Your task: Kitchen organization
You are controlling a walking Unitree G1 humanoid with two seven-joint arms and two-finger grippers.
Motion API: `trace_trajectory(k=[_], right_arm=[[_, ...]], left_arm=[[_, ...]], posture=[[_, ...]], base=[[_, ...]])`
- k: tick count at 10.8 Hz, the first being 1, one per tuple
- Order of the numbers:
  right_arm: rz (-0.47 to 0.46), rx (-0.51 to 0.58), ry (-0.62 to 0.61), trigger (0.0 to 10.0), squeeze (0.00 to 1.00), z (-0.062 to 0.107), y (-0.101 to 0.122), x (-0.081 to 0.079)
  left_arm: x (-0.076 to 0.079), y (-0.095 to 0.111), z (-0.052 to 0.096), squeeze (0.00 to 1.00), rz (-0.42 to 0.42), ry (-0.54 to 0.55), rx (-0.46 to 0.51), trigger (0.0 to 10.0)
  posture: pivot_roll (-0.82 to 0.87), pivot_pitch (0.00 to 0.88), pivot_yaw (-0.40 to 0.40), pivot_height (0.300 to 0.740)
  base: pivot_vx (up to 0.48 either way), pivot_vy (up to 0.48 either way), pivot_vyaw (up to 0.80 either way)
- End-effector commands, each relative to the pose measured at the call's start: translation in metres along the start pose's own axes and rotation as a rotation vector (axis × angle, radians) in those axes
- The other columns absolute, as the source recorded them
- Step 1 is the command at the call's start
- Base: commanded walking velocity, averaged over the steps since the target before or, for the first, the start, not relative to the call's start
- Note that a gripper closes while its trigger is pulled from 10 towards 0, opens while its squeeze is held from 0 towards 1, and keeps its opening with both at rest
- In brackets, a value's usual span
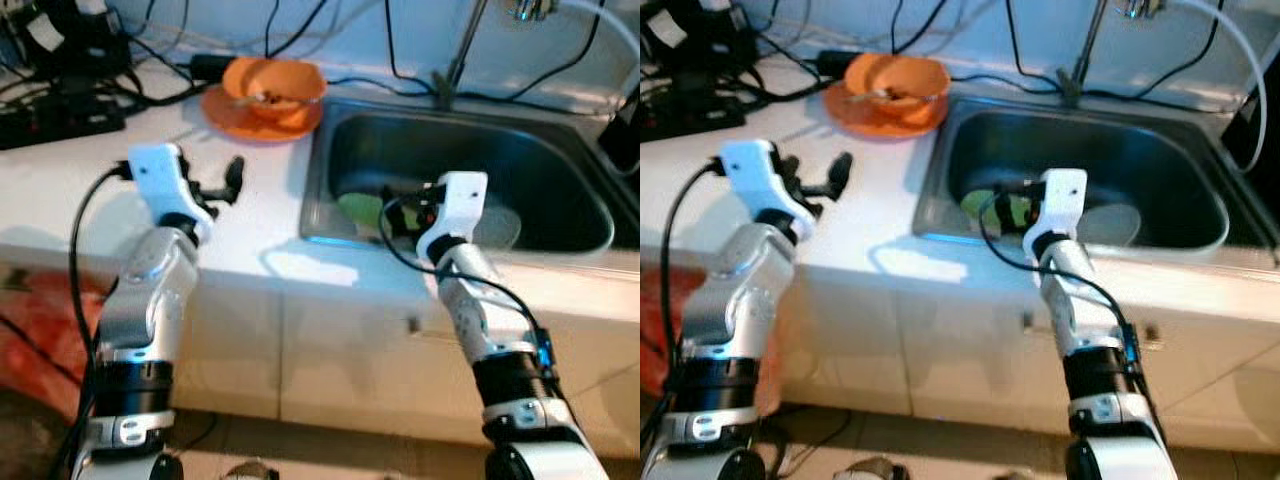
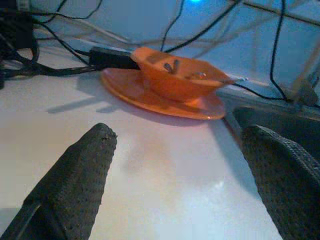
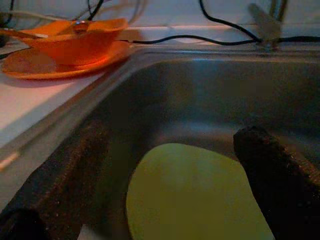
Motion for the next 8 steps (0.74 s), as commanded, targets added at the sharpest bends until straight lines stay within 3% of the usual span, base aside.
trace_trajectory(k=[1,5,8], right_arm=[[0.003,0.004,-0.023,10.0,0.2,0.0011,0.0034,0.0074],[-0.001,0.004,-0.029,10.0,0.2,0.0016,0.003,0.0081],[-0.002,0.007,-0.028,10.0,0.19,0.0009,0.0033,0.0067]], left_arm=[[0.01,0.0015,-0.0016,0.0,-0.011,-0.03,0.007,10.0],[0.0098,0.0032,-0.0007,0.0,-0.02,-0.031,0.022,10.0],[0.0069,0.0028,-0.001,0.0,-0.022,-0.02,0.016,10.0]], posture=[[0.13,0.063,-0.05,0.74],[0.13,0.061,-0.048,0.74],[0.13,0.059,-0.044,0.74]], base=[[0.0,0.0,0.0],[0.0,0.0,0.0],[0.341,0.0,0.0]])
Point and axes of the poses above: a point about 5 cm out from each wrist's last joint towards the gripper, its own z axis pointing back from the gripper into the wrist, its own y axis along the axis of the wrist's last joint, x = y × z, the point moved 2 cm from there along -z, pointing out of the wrist towards the gripper, and after that the axes turned 1 degree about -z, right-handed, at the moved point
